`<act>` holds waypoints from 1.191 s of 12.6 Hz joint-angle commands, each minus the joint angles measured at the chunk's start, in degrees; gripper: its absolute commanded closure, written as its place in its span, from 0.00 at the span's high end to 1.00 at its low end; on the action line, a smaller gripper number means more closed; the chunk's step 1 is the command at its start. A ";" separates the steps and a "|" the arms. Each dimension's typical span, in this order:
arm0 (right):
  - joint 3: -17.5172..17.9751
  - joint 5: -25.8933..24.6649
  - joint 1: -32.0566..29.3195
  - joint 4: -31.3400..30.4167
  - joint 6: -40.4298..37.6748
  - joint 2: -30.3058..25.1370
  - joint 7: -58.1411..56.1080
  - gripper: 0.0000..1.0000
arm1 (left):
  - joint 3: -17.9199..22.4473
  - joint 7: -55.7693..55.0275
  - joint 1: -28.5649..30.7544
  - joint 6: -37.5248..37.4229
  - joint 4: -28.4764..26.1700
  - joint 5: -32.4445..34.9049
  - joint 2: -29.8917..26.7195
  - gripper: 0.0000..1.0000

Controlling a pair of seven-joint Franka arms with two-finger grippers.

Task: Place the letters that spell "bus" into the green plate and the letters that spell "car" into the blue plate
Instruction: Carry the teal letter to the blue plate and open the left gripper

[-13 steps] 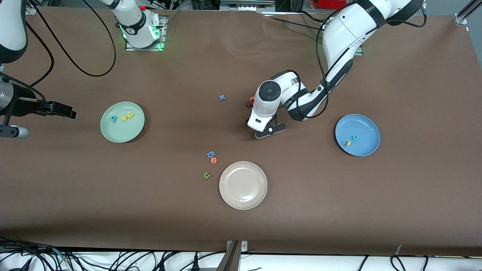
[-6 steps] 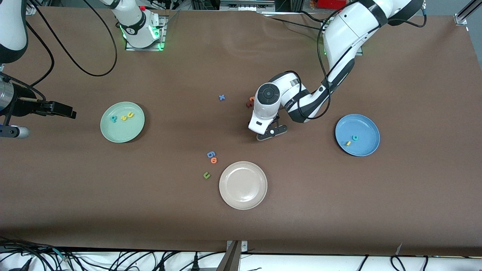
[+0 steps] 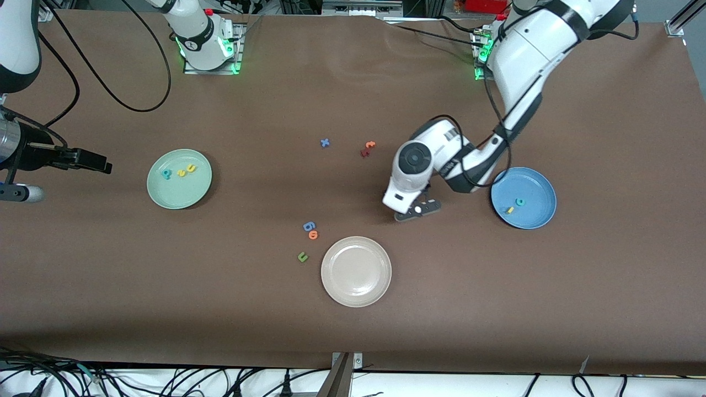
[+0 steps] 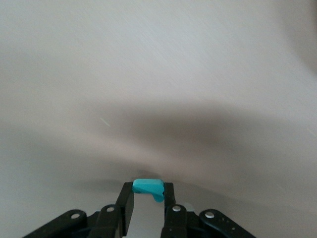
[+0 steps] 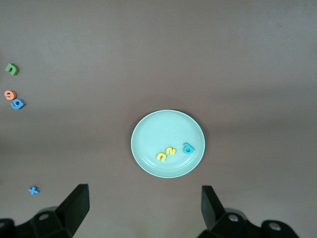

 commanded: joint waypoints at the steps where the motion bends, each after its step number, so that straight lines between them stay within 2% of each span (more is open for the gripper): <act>1: 0.21 -0.68 -0.24 -1.16 0.51 -1.27 -0.41 1.00 | -0.71 11.01 4.16 -7.95 3.54 -1.80 -0.55 0.18; 4: 0.21 -0.68 -0.16 -1.16 0.78 -1.26 0.11 1.00 | -0.53 25.33 9.69 -15.52 7.15 -2.87 -0.73 0.18; 11: 0.29 -0.68 -0.16 -1.16 0.78 -1.27 0.38 1.00 | -0.01 51.45 19.10 -24.50 7.16 -1.55 -1.96 0.21; 14: 0.29 -0.68 -0.16 -1.16 0.78 -1.26 0.38 1.00 | 0.61 59.37 21.39 -26.17 7.16 3.27 -1.79 0.22; 15: 0.29 -0.68 -0.16 -1.16 0.78 -1.27 0.38 1.00 | 1.04 61.91 21.66 -26.17 7.16 4.94 -1.78 0.27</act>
